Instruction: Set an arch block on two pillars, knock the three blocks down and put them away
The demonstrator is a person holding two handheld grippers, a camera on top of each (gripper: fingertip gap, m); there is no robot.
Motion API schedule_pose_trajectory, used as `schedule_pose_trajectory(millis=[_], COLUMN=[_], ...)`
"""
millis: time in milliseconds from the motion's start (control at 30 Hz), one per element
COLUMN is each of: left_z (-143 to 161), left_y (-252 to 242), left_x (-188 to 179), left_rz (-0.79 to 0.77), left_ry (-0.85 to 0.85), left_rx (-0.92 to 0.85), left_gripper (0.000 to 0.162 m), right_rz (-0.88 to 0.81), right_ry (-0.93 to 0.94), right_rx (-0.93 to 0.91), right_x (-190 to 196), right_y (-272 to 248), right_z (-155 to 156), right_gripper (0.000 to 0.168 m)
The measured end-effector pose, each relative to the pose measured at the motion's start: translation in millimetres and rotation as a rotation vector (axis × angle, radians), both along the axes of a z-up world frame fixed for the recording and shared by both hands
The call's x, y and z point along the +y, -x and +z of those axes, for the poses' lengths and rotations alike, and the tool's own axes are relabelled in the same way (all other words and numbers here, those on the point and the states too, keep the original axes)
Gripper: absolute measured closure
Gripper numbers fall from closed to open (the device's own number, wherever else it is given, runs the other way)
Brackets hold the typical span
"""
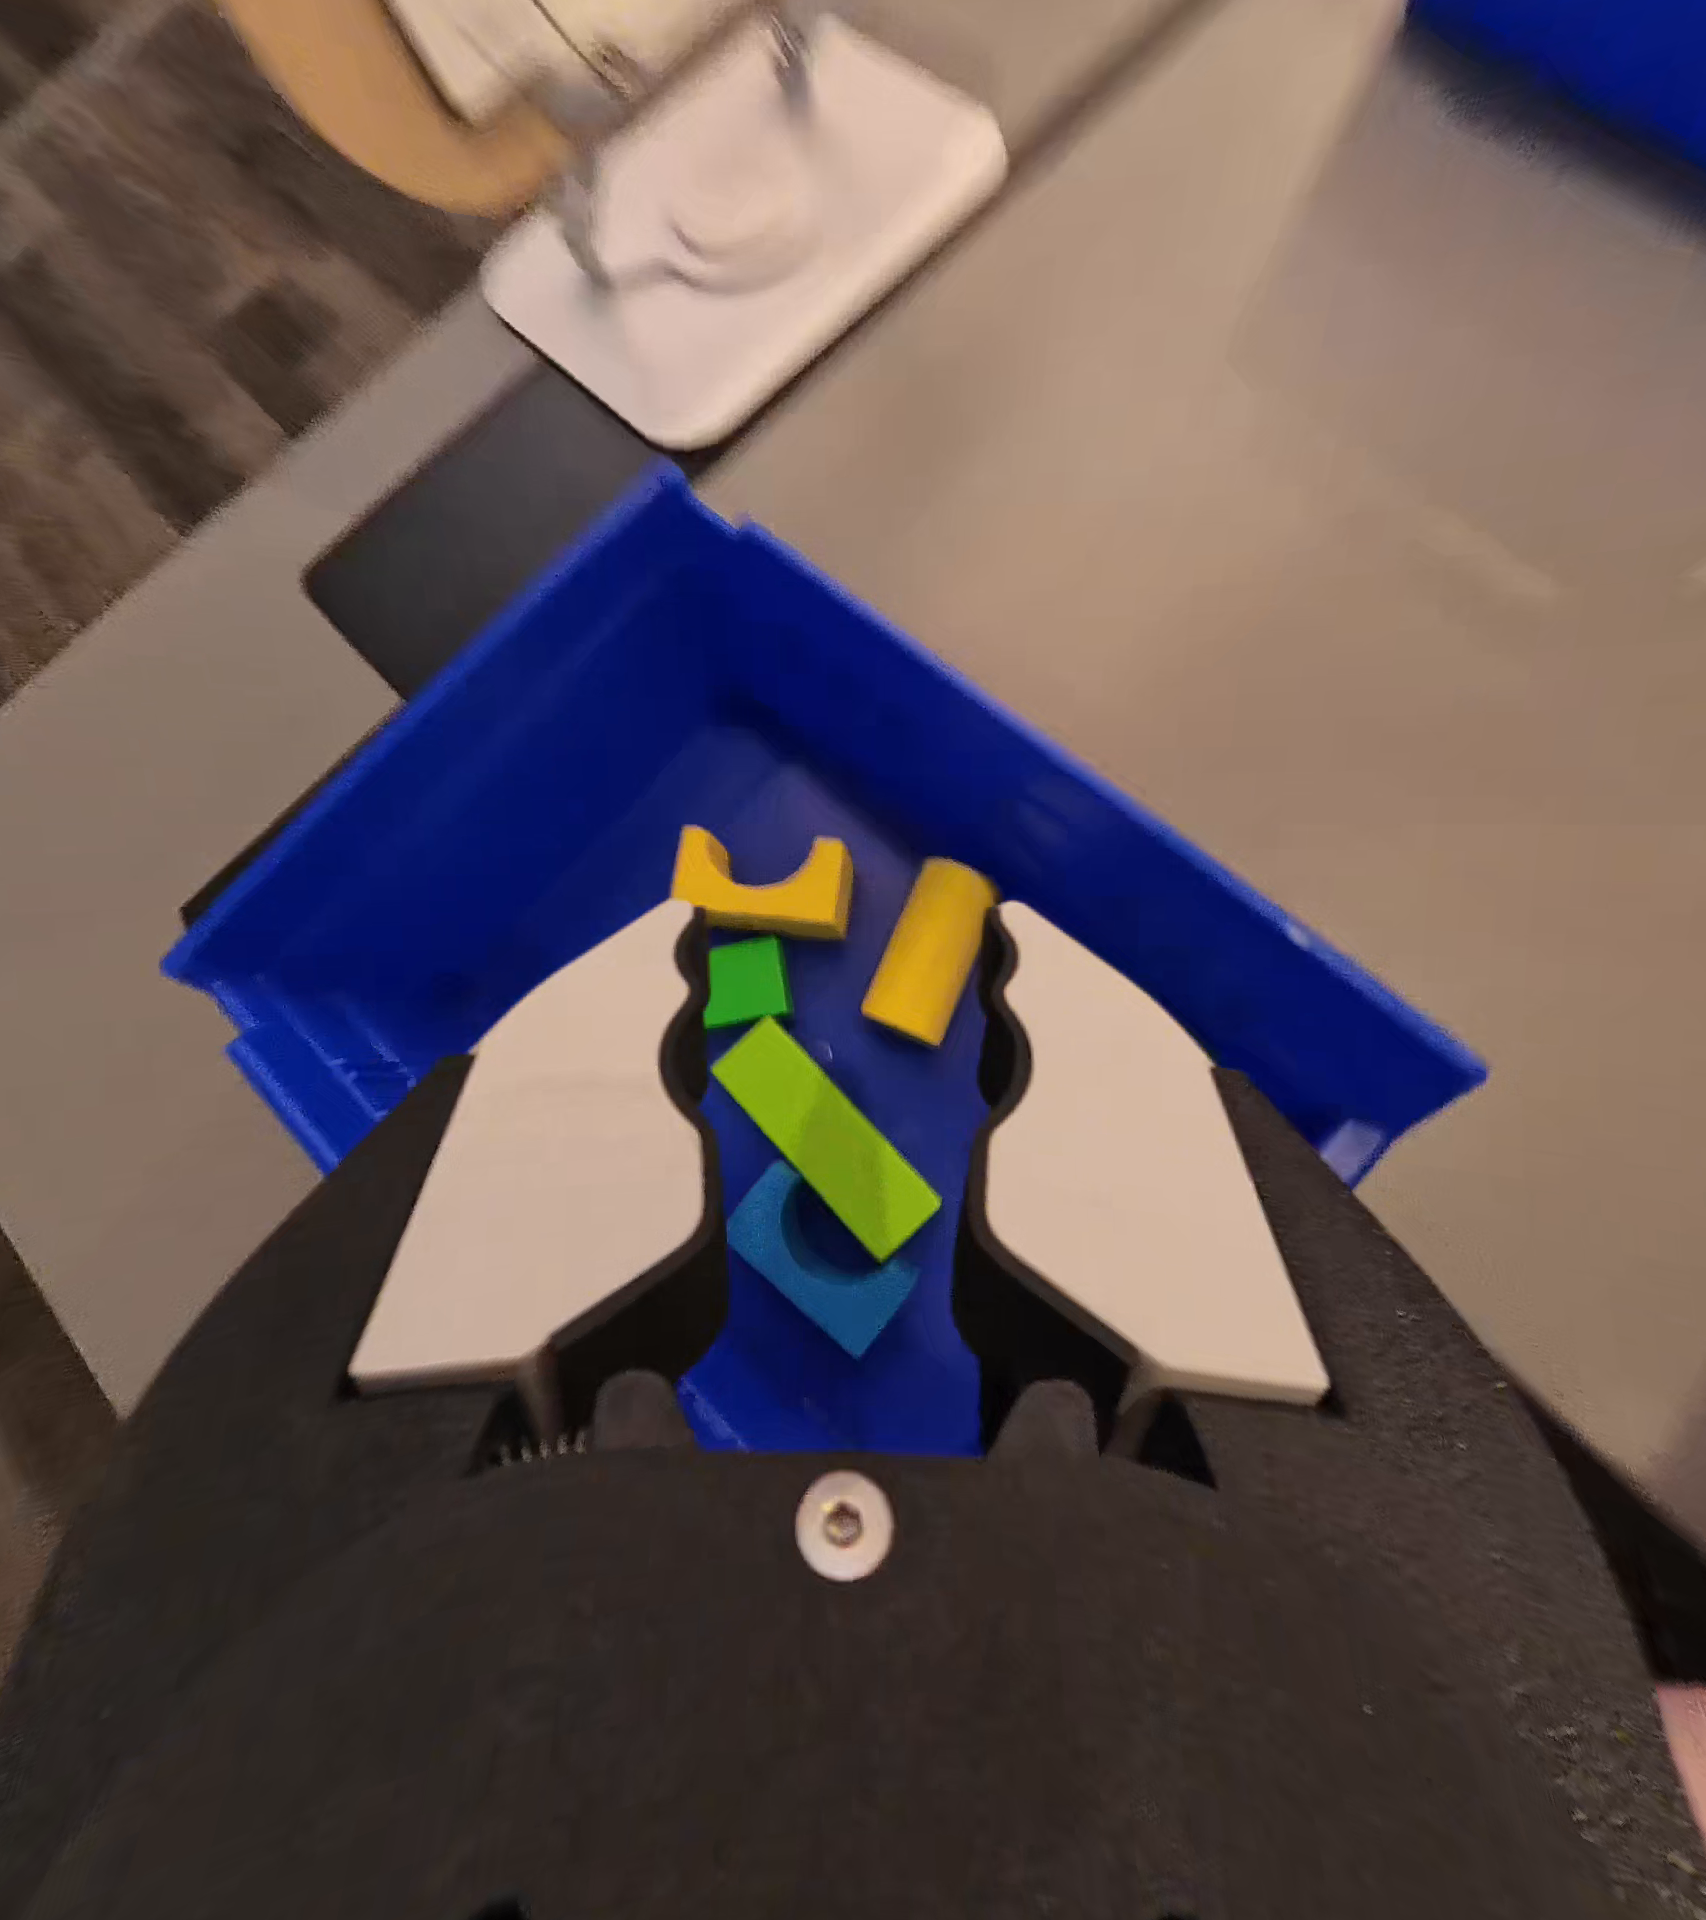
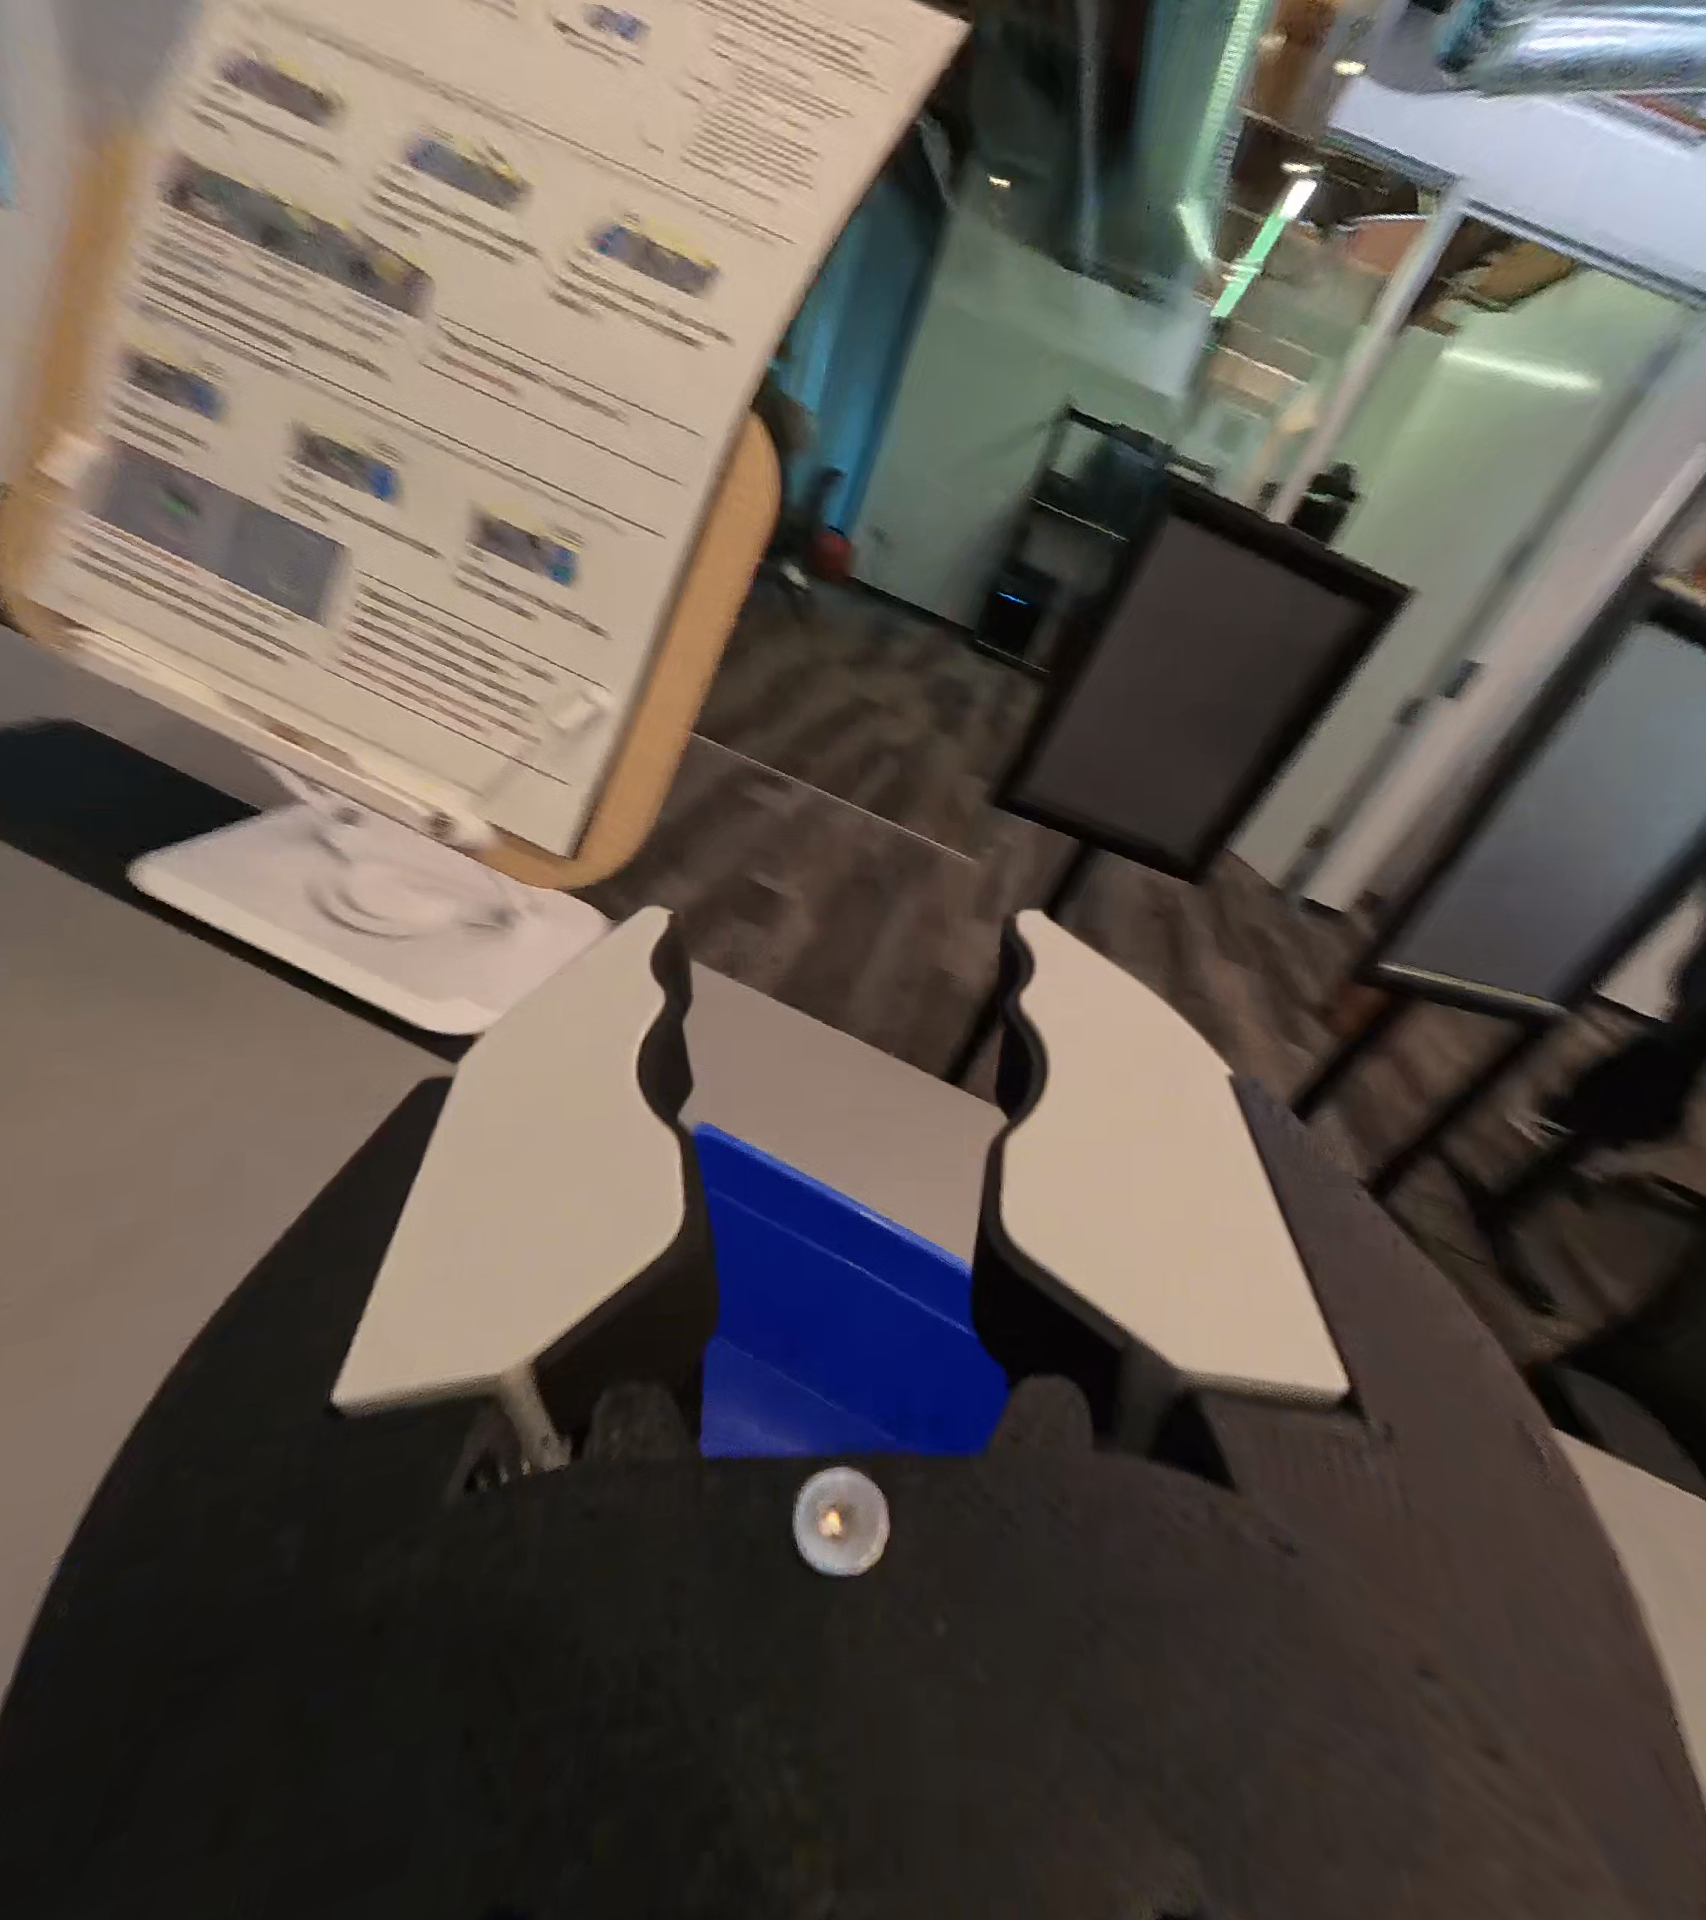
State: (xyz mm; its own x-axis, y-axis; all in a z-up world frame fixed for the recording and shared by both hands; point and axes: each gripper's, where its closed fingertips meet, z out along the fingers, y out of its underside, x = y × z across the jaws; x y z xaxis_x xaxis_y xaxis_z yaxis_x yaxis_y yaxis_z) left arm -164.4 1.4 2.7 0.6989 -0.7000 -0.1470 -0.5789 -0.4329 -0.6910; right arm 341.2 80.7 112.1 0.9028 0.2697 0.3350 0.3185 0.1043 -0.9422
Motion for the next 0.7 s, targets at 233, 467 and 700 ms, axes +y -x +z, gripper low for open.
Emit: schedule_pose_trajectory(millis=[233,467,700], left_z=[-77,-122,-147], left_y=[-13,-8,-2], left_x=[-12,-5,0], left_rz=[-0.171,-0.175,-0.172], left_ry=[0.212,0.346,0.404], left_rx=[0.342,0.495,0.545], left_gripper=[0.115,0.118,0.118], right_rz=[0.185,0.194,0.215], right_ry=[0.086,0.169,0.167], right_rx=[-0.023,-0.156,-0.156], right_x=[-3,3,0], right_y=[45,58,65], right_z=[-25,-57,-56], right_gripper=[0.110,0.108,0.108])
